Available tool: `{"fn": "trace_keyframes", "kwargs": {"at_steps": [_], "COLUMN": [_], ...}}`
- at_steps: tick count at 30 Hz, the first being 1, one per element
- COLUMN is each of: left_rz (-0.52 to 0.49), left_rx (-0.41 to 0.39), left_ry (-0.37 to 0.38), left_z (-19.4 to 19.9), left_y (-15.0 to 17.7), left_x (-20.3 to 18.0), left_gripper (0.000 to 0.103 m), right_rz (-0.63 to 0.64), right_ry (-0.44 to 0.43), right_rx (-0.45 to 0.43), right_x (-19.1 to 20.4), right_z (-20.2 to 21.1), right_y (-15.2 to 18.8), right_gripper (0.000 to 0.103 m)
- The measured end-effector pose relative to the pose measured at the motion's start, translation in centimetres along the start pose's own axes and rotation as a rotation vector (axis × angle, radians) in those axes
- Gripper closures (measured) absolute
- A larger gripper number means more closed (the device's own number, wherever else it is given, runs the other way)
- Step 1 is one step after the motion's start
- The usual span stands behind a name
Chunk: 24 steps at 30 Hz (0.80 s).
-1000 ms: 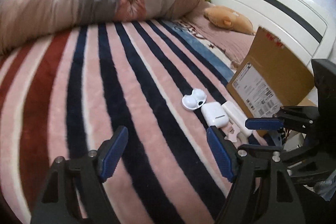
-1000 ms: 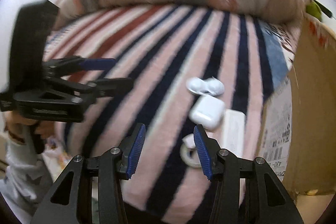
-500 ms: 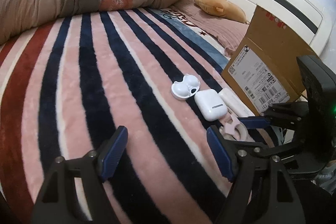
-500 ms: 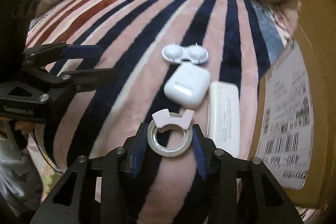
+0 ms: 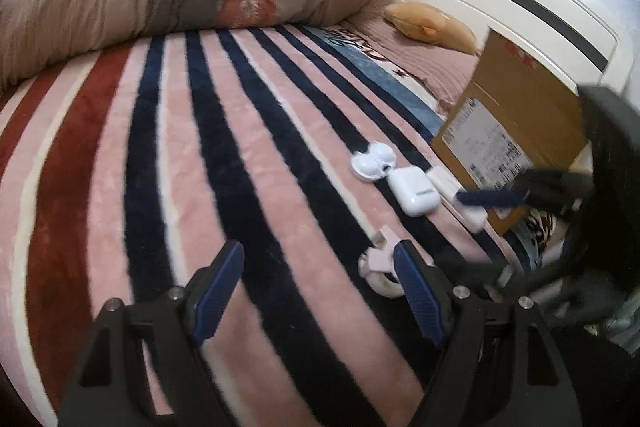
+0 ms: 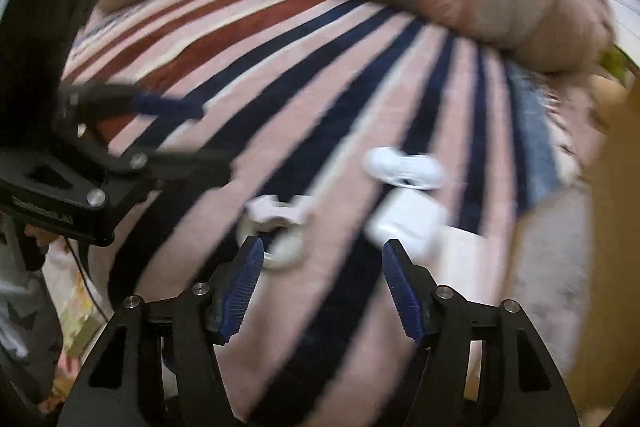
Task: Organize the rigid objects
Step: 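Grasp the white tape roll with the left gripper while the right gripper grasps the white power bank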
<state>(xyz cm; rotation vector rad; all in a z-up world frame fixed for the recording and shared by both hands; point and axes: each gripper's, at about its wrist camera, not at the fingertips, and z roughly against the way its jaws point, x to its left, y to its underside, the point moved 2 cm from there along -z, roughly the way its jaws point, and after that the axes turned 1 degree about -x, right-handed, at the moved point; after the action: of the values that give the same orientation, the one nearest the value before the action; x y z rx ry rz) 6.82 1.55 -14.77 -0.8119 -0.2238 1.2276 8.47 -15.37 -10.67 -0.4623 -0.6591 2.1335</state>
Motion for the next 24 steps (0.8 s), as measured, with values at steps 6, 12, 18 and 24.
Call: {"fn": "trace_keyframes", "kwargs": {"at_steps": [6, 12, 18, 24], "left_rz": [-0.121, -0.160, -0.136, -0.126], "left_rx": [0.049, 0.046, 0.021, 0.021], "left_ry": [0.081, -0.023, -0.033, -0.037], "left_z": [-2.8, -4.3, -3.9, -2.9], "left_y": [1.0, 1.4, 1.6, 1.8], "left_x": [-3.4, -4.4, -3.7, -3.1], "left_gripper": [0.028, 0.039, 0.062, 0.062], "right_rz": [-0.051, -0.042, -0.071, -0.055], "right_ry": [0.160, 0.294, 0.295, 0.110], "right_rx": [0.046, 0.081, 0.071, 0.043], "right_x": [-2.5, -3.6, -4.2, -2.5], "right_z": [-0.3, -3.3, -3.2, -2.0], "right_y": [0.8, 0.4, 0.9, 0.9], "right_gripper": [0.046, 0.057, 0.059, 0.062]}}
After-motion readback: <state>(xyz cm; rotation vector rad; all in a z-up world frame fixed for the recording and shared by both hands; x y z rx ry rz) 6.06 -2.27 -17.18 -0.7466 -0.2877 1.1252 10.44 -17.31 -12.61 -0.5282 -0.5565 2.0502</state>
